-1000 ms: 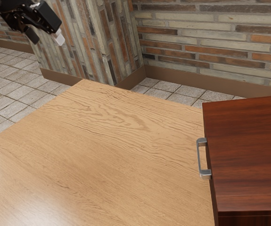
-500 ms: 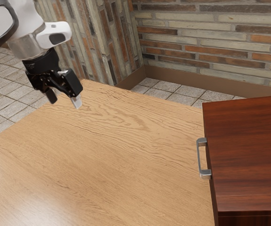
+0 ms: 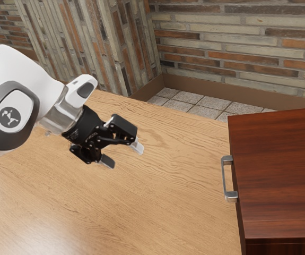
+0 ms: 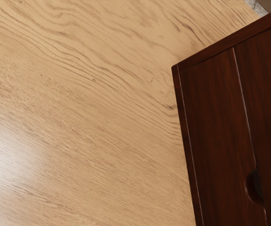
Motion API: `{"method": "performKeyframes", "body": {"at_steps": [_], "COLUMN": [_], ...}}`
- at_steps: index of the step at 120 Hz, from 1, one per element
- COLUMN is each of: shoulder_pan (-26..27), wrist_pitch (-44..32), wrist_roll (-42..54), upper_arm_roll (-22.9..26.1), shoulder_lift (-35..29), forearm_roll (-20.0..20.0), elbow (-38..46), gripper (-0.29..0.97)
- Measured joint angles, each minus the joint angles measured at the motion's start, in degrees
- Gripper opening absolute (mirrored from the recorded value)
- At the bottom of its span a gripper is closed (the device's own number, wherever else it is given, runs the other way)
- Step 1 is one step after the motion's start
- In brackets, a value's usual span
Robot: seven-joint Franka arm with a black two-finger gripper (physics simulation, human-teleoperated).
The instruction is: Pull the drawer handle with one arm to open the drawer
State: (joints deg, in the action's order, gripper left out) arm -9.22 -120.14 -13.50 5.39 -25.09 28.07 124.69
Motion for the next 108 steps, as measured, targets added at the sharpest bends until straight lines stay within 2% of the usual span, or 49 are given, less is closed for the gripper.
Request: {"method": "performKeyframes", "body": {"at_steps": [14,48,86,108], "shoulder_pan": [-0.29,0.10,0.19,0.19], "wrist_pitch": [-3.90,-9.60,-15.42,-19.02], "wrist_roll": [-1.84,-5.12,-7.36,-8.19], "upper_arm_roll": [3.44,9.48,13.61,14.28], "shoulder_lift": [0.80,5.45,9.81,15.12], "forearm_roll": [4.87,11.41,14.71,16.43], "elbow": [0.11,0.14,-0.48,-3.46], "gripper": [0.68,0.68,0.68,0.68]}}
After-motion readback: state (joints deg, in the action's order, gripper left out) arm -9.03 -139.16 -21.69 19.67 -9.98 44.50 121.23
